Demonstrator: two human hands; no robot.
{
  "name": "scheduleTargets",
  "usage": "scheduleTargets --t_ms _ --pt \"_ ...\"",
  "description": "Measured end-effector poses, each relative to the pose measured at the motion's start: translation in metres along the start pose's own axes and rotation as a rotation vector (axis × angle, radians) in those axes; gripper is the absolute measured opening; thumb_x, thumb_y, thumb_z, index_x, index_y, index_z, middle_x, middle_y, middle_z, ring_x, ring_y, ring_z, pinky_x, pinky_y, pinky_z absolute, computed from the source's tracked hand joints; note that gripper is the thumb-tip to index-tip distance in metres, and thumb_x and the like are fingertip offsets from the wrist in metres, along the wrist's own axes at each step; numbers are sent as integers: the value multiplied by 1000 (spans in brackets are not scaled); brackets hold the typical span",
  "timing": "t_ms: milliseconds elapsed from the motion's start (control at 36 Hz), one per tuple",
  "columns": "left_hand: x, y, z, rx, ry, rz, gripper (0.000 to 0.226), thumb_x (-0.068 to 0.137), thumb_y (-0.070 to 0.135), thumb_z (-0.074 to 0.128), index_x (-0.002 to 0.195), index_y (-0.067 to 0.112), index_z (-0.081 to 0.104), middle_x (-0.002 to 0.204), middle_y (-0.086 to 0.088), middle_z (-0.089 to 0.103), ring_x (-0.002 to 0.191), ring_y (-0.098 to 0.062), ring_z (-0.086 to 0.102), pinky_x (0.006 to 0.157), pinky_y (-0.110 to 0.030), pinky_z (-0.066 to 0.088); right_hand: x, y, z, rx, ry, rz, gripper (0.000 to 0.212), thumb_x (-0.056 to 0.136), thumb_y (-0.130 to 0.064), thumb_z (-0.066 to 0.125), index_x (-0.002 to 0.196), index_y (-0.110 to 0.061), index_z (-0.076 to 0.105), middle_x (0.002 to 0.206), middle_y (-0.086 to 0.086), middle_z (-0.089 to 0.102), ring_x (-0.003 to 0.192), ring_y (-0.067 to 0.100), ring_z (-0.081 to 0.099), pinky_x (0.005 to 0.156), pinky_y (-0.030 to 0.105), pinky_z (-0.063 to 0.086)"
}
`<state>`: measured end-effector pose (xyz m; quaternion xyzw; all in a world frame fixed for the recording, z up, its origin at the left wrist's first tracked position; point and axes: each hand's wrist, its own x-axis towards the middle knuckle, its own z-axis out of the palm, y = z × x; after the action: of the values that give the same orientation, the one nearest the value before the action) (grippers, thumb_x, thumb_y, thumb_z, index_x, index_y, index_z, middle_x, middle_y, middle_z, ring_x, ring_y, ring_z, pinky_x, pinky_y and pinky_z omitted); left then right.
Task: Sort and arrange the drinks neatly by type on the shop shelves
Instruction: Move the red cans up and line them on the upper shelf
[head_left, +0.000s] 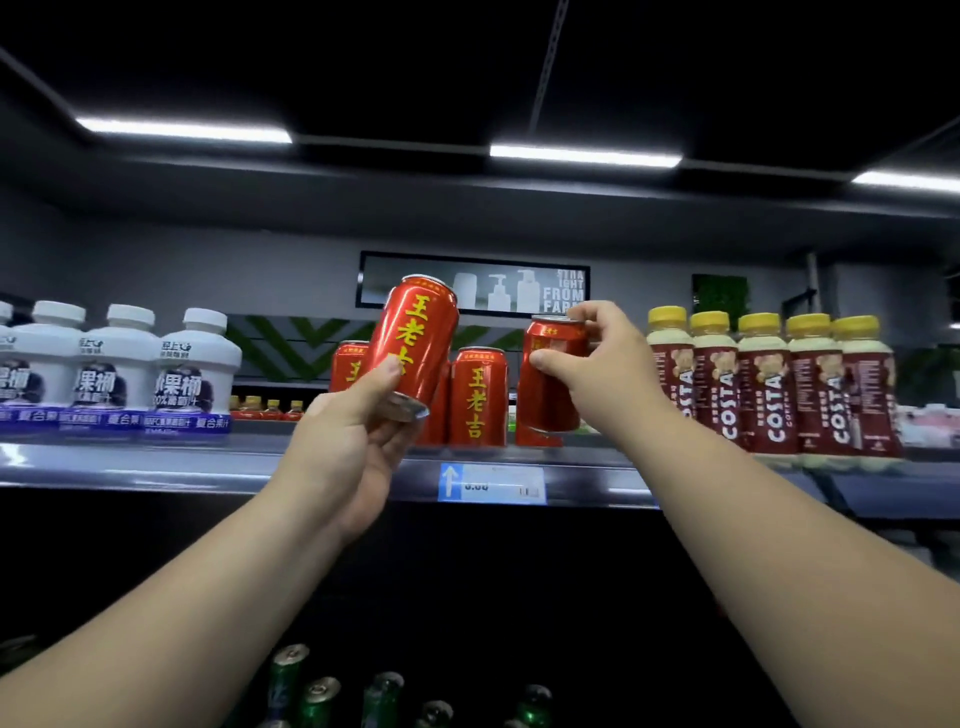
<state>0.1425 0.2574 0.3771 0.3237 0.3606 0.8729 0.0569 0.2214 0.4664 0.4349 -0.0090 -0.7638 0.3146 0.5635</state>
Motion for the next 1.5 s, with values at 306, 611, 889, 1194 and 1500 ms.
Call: scheduleTargets --t_ms 306,611,889,1194,1500 --pt "20 -23 4 402 -62 298 62 64 42 83 116 37 50 118 -1 65 108 -23 67 87 -43 57 3 42 29 -76 -46 93 71 82 -50 78 142 -32 45 131 -2 56 113 20 57 97 46 55" --pt "53 -49 4 1243 87 717 78 68 79 52 133 36 42 105 20 50 98 -9 44 95 -40 34 -11 47 28 -340 -111 67 110 77 -61 77 157 -36 5 150 3 35 133 25 46 106 48 44" --pt "54 -53 -10 1229 48 630 88 71 81 49 144 34 34 117 9 58 111 -21 52 99 -53 43 -11 50 30 -341 -97 39 87 85 -48 66 155 -37 16 142 -1 42 123 21 49 95 40 46" --pt "40 -55 7 1210 -235 586 97 70 80 62 149 42 22 126 12 59 116 -15 58 100 -47 49 -49 41 11 327 -92 -101 31 80 -44 68 111 -48 63 106 -18 66 101 2 64 82 29 57" --pt "30 -55 63 1415 -429 669 111 70 85 55 158 32 12 153 11 36 137 -8 36 114 -37 32 -59 40 -34 310 4 12 53 83 -25 83 125 -39 54 118 -7 67 110 13 66 86 39 61"
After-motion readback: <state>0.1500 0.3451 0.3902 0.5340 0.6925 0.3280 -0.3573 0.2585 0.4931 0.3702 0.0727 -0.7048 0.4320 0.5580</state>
